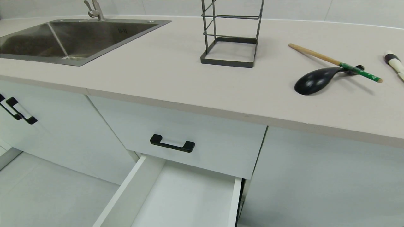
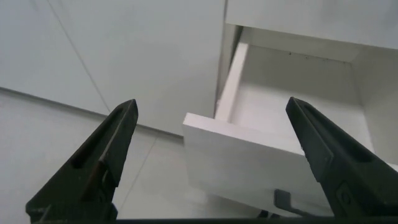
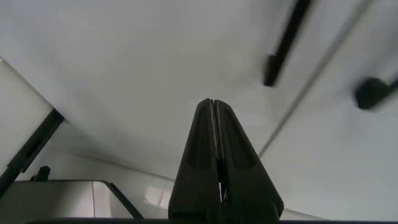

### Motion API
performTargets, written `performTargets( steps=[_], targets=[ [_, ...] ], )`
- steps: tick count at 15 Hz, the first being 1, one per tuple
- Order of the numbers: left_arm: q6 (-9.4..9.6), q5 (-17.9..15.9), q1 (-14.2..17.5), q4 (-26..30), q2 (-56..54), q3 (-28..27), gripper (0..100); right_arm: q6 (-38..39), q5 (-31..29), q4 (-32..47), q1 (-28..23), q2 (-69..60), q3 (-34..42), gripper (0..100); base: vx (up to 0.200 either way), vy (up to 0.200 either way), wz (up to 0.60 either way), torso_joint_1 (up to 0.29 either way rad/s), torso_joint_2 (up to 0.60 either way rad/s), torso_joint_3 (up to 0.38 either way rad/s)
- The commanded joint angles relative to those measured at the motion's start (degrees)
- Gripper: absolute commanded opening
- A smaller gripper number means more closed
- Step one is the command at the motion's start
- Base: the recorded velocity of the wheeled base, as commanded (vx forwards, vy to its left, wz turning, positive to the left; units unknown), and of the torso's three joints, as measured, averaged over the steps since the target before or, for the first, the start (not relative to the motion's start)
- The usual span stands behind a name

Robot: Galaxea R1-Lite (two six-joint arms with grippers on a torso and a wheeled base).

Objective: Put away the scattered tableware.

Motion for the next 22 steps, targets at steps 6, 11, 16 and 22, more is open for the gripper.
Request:
performTargets(
  steps=[6, 11, 16, 22],
  targets=[
    [-0.02, -0.05, 0.04, -0.08, 0.07, 0.00, 100, 0.31, 0.04, 0.01, 0.01, 0.02, 0.00, 0, 0.000, 0.000, 0.00, 0.223, -0.52, -0.205],
    [-0.02, 0.03, 0.04, -0.08, 0.07, 0.00, 100, 0.66, 0.12, -0.07, 0.01, 0.02, 0.00, 0, 0.000, 0.000, 0.00, 0.160, -0.48, -0.216],
    [-0.02, 0.03, 0.04, -0.08, 0.07, 0.00, 100, 0.75, 0.12, 0.01, 0.01, 0.02, 0.00, 0, 0.000, 0.000, 0.00, 0.240, -0.33, -0.155],
    [-0.02, -0.05, 0.04, -0.08, 0.07, 0.00, 100, 0.84, 0.12, 0.01, 0.01, 0.02, 0.00, 0, 0.000, 0.000, 0.00, 0.085, -0.14, -0.069]
  ],
)
